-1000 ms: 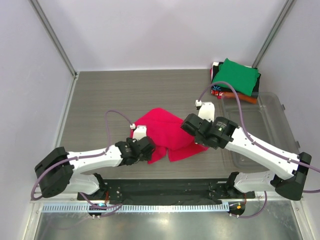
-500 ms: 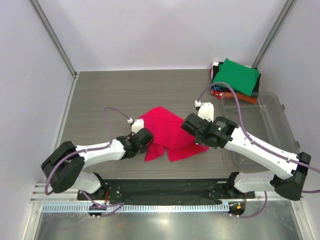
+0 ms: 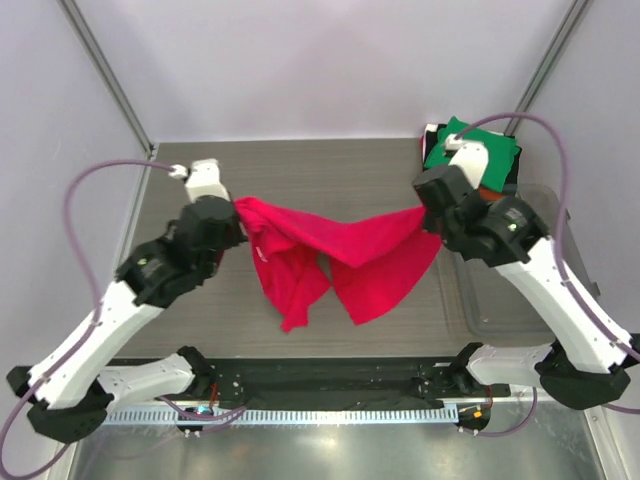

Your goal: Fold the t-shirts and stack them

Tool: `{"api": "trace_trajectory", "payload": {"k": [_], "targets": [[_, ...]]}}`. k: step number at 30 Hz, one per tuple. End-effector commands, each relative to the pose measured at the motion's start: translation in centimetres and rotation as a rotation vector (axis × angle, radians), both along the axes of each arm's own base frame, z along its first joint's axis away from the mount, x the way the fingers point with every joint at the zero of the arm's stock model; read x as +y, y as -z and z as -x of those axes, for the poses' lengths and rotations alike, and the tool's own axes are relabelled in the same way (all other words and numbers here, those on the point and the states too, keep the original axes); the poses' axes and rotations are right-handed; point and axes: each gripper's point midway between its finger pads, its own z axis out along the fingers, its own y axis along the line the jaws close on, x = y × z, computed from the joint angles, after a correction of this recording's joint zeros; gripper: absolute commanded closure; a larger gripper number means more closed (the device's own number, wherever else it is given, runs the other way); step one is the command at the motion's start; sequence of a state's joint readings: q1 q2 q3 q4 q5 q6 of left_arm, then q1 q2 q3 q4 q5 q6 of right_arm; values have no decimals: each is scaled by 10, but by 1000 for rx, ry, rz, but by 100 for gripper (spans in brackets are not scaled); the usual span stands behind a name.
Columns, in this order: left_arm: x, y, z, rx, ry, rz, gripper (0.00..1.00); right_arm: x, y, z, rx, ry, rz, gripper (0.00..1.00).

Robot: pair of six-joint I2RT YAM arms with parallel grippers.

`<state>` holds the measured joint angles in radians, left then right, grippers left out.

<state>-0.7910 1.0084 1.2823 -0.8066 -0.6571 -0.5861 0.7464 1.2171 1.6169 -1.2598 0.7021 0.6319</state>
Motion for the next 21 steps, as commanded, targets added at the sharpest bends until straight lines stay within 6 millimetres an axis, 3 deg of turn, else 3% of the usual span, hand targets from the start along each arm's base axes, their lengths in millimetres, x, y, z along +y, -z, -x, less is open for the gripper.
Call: {"api": "trace_trajectory", "payload": {"k": [1, 3, 7, 10, 11, 12, 15, 18, 21], "targets": [[58, -11, 20, 38, -75, -241, 100, -29, -45, -1, -111, 34, 59, 99], [68, -18, 24, 28, -84, -260, 100, -33, -50, 0, -122, 41, 63, 99], [84, -10, 34, 43, -107, -295, 98, -37, -42, 3, -107, 50, 65, 99], [93, 2, 43, 61, -122, -294, 83, -36, -30, 6, -82, 42, 61, 99], [94, 14, 45, 83, -122, -304, 79, -35, -24, 7, -69, 35, 58, 99], [95, 20, 47, 90, -132, -289, 66, -32, -20, 7, -62, 26, 50, 99], [93, 52, 50, 158, -140, -285, 46, -18, -1, 7, -21, -16, 18, 99], [93, 80, 53, 240, -163, -298, 43, -5, 23, 6, 40, -48, 2, 99], [70, 97, 54, 291, -88, -205, 48, 5, 42, 6, 85, -73, -19, 99]]}}
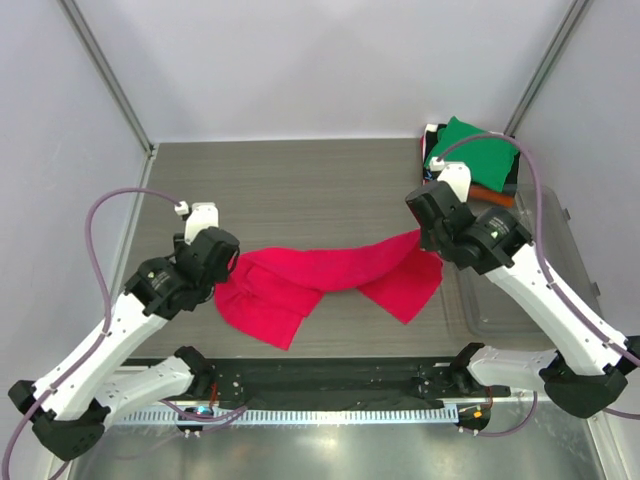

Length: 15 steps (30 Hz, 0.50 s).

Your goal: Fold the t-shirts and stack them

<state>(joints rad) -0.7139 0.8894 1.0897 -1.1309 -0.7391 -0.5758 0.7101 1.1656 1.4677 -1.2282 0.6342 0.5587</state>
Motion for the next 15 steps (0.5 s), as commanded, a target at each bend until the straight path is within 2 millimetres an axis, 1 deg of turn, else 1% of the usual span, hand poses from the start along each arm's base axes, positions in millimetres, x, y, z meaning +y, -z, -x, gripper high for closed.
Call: {"api": "trace_trajectory", "payload": {"k": [1, 2, 3, 4, 5, 7, 9, 10, 12, 14, 15], "targets": [[-31, 13, -1, 19, 45, 174, 49, 17, 8, -4, -1, -26, -86, 99], [-35, 26, 1, 48, 53, 183, 49, 19, 13, -4, 8, -30, -87, 99], [-38, 32, 2, 61, 57, 201, 49, 20, 16, -4, 15, -31, -88, 99], [-52, 39, 4, 88, 84, 256, 49, 20, 19, -4, 18, -30, -87, 99], [-57, 56, 7, 123, 92, 273, 50, 20, 24, -4, 25, -32, -80, 99], [-69, 63, 4, 133, 109, 315, 50, 21, 29, -4, 34, -35, -80, 99], [-72, 68, -1, 131, 86, 325, 49, 24, 36, -5, 44, -36, -83, 99], [-78, 69, -7, 116, 85, 341, 48, 26, 39, -5, 50, -38, -93, 99], [-82, 85, -12, 153, 61, 327, 47, 29, 44, -4, 59, -43, -103, 99], [-85, 96, -17, 165, 38, 317, 46, 30, 47, -3, 68, -45, -106, 99], [-84, 106, -19, 185, 22, 290, 46, 30, 48, -3, 71, -46, -105, 99]]}}
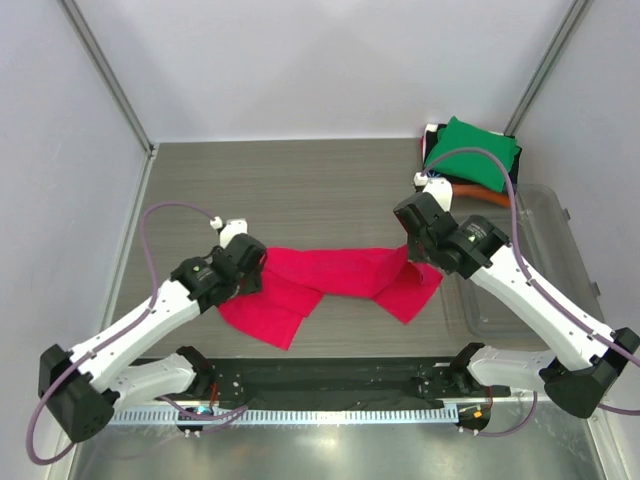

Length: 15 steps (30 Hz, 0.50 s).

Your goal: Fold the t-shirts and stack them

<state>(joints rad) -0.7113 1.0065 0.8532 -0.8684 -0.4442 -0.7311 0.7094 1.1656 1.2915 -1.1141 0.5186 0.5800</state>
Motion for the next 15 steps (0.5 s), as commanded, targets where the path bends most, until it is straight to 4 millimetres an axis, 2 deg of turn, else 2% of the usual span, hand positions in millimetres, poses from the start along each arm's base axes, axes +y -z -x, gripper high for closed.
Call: {"api": "trace_trajectory", "payload": {"k": [1, 6, 10, 15], "targets": [[-18, 12, -23, -33, -48, 54, 46, 7, -5, -5, -33, 6, -60, 99], [-10, 34, -40, -23, -91, 32, 46, 6, 0, 1, -20, -4, -65, 99], [-1, 42, -51, -15, -138, 47, 47, 5, 7, 4, -1, -8, -59, 99], [-6, 56, -63, -1, -136, 81, 47, 5, 13, 4, 15, -10, -46, 99]]}}
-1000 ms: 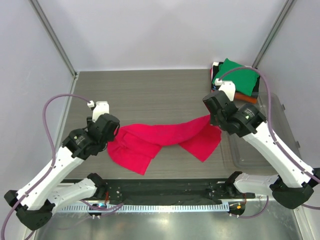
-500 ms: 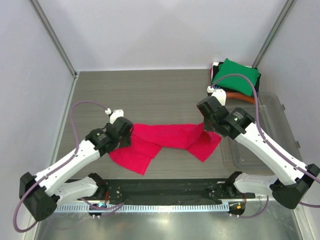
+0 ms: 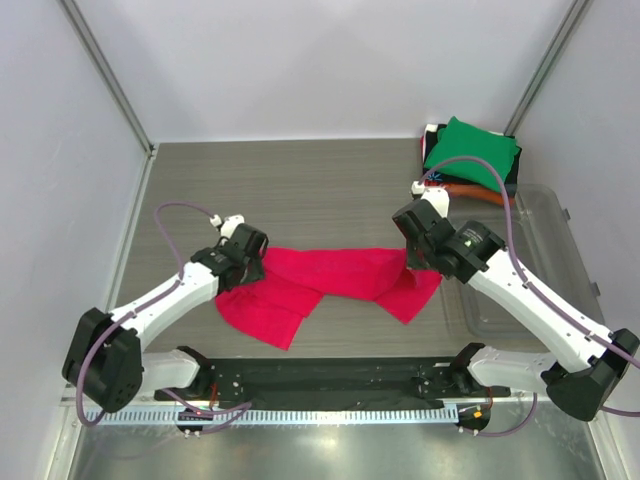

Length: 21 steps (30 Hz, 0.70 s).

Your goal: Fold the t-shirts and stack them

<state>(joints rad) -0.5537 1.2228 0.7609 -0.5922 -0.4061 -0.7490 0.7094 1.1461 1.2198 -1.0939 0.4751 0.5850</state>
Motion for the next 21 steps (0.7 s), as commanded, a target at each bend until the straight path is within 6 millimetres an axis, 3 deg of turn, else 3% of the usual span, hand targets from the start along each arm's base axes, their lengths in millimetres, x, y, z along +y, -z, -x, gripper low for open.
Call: {"api": "trace_trajectory", "payload": {"k": [1, 9, 12, 16, 21], "targets": [[-12, 2, -18, -41, 11, 60, 47, 3, -7, -5, -32, 8, -33, 99], [-21, 8, -10, -32, 38, 124, 48, 3, -5, -7, -32, 14, -16, 99], [-18, 11, -7, -32, 35, 122, 53, 3, -3, -8, -25, 15, -14, 99], [-16, 14, -5, -24, 30, 115, 72, 4, -3, -9, -26, 14, -14, 99], [-16, 5, -7, -34, 29, 112, 99, 3, -7, -9, -38, 15, -19, 99]]}}
